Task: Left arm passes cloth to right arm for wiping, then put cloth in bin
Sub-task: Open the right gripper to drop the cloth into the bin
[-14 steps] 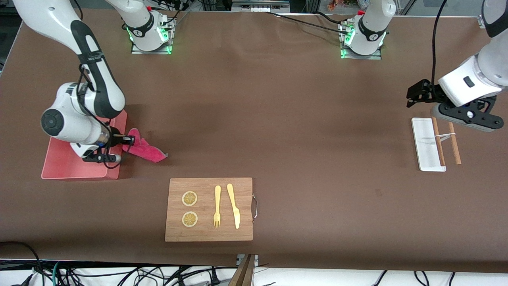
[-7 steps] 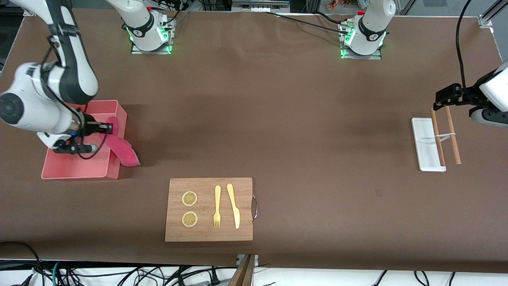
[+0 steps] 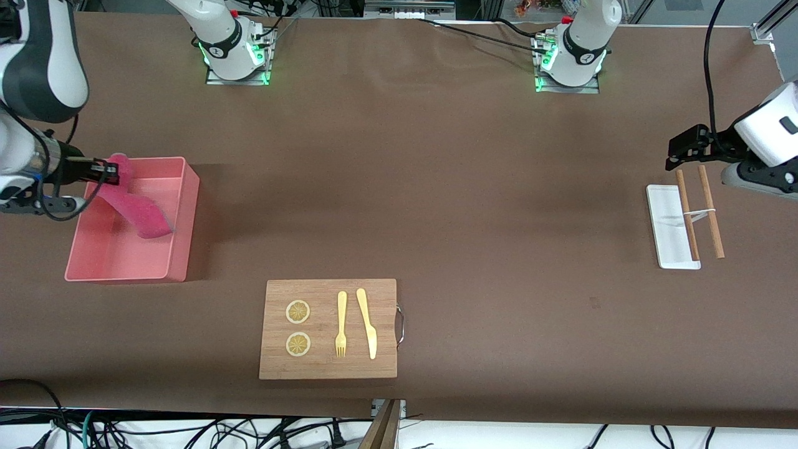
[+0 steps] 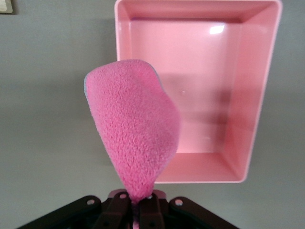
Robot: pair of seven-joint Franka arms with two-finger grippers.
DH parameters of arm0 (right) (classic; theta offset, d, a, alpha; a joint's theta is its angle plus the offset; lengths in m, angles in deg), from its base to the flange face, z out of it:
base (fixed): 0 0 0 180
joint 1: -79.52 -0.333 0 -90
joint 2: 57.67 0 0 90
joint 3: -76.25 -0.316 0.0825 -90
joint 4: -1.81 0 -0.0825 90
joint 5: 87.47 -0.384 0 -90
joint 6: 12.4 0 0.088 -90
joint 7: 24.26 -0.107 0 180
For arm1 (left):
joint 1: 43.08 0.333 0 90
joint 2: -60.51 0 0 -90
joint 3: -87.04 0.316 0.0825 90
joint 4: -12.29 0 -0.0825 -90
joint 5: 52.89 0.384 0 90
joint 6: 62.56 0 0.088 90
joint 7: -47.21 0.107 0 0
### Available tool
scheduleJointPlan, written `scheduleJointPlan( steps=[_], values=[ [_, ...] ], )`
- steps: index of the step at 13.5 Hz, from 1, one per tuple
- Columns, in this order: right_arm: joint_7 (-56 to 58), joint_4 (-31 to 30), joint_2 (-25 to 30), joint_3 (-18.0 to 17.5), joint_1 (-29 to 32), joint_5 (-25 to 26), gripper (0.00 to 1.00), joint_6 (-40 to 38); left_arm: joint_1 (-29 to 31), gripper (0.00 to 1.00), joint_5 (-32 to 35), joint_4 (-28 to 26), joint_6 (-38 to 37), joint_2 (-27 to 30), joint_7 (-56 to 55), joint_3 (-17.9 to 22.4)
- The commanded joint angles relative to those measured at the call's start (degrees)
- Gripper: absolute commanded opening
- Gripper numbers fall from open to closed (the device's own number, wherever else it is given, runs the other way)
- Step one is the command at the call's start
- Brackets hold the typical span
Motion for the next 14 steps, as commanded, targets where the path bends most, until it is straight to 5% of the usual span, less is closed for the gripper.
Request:
scheduleJointPlan(
  steps=[1, 5, 7, 8, 9, 10, 14],
  values=[
    [4.48, 0.04, 0.55, 1.52, 0.66, 0.77, 0.00, -0.88, 0.34, 1.00, -1.11, 2.49, -2.56, -0.20, 0.15, 0.08],
    [3.96, -0.75, -2.61, 1.53, 0.66, 0.77, 0.00, 1.05, 0.86, 1.00, -4.62, 2.76, -3.71, -0.20, 0.15, 0.25],
    [3.88, -1.89, -3.67, 1.53, 0.66, 0.77, 0.29, 2.98, 0.86, 1.00, -4.63, 2.76, -4.15, -0.20, 0.15, 0.25],
    [3.88, -1.90, -3.76, 1.53, 0.66, 0.77, 0.49, 3.17, 0.86, 1.00, -4.28, 2.76, -5.28, -0.20, 0.06, 0.16],
    [4.22, -1.81, -3.68, 1.53, 0.66, 0.77, 0.86, 3.17, 0.86, 1.00, -4.19, 2.76, -5.90, -0.20, -0.20, 0.34],
    [4.75, -1.64, -3.24, 1.53, 0.66, 0.77, 1.00, 2.99, 0.86, 1.00, -4.10, 2.67, -6.69, -0.20, -0.29, 0.51],
    [4.49, -1.02, -0.08, 1.35, 0.66, -0.20, 1.00, 2.56, 0.95, 1.00, -2.70, 2.67, -8.63, -0.20, 4.87, 0.69]
  ],
)
